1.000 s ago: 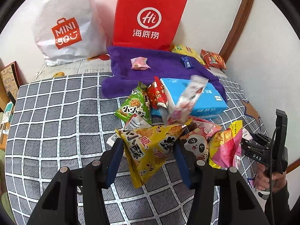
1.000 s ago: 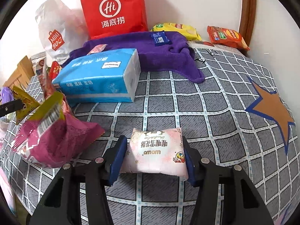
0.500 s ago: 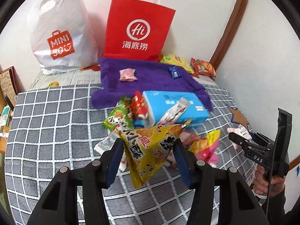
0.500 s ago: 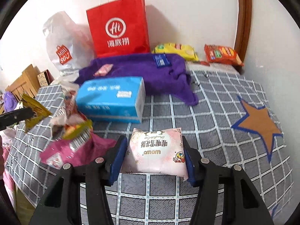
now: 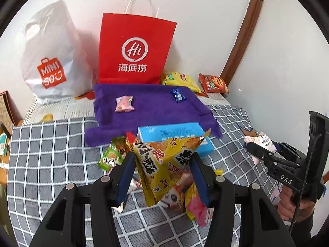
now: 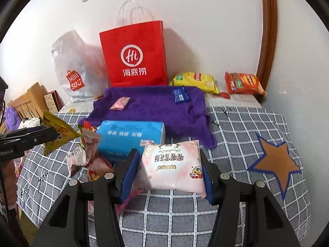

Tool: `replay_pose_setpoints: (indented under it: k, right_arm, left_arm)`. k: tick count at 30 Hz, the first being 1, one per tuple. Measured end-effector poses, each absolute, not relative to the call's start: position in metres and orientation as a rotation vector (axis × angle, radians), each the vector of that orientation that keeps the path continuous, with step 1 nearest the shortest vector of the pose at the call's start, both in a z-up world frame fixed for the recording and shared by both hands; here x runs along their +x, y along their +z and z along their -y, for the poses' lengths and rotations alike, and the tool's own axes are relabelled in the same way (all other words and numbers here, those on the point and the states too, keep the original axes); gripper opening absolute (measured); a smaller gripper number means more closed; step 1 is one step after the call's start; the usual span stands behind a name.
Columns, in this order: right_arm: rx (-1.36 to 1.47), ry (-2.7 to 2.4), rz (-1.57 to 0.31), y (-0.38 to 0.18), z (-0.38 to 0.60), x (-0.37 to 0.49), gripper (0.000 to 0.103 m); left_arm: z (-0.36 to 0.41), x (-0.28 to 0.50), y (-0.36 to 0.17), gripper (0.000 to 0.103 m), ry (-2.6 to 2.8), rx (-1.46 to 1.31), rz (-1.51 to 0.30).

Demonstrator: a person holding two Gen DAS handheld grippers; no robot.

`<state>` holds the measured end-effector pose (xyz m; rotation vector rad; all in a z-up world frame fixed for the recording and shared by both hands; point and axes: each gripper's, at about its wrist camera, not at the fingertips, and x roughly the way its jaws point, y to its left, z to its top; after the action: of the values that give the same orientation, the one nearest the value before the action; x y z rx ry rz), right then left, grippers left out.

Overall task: Organize snacks
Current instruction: 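Carry the yellow bag and pink bun toward the purple towel with both grippers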

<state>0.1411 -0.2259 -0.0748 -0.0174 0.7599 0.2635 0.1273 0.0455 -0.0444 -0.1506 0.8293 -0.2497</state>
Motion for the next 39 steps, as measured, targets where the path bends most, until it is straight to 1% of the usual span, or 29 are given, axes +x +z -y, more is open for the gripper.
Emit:
replay_pose_setpoints:
  k: [11, 27, 39]
  right_arm:
    - [-0.011, 0.271, -0.749, -0.060, 0.213, 0.174, 0.055]
    - [-0.018, 0.269, -0.743, -0.053, 0.186, 0.258, 0.055]
    - [0.001, 0.279, -0.760, -0.062, 0.177, 0.321, 0.055]
  left_arm:
    - [-0.044, 0.163, -0.036, 0.052, -0.255, -0.162, -0.834]
    - [-0.056, 0.233, -0.021, 0.052, -0.220, -0.162, -0.811]
    - [-0.059, 0.287, -0.041, 0.052, -0.220, -0.200, -0.847]
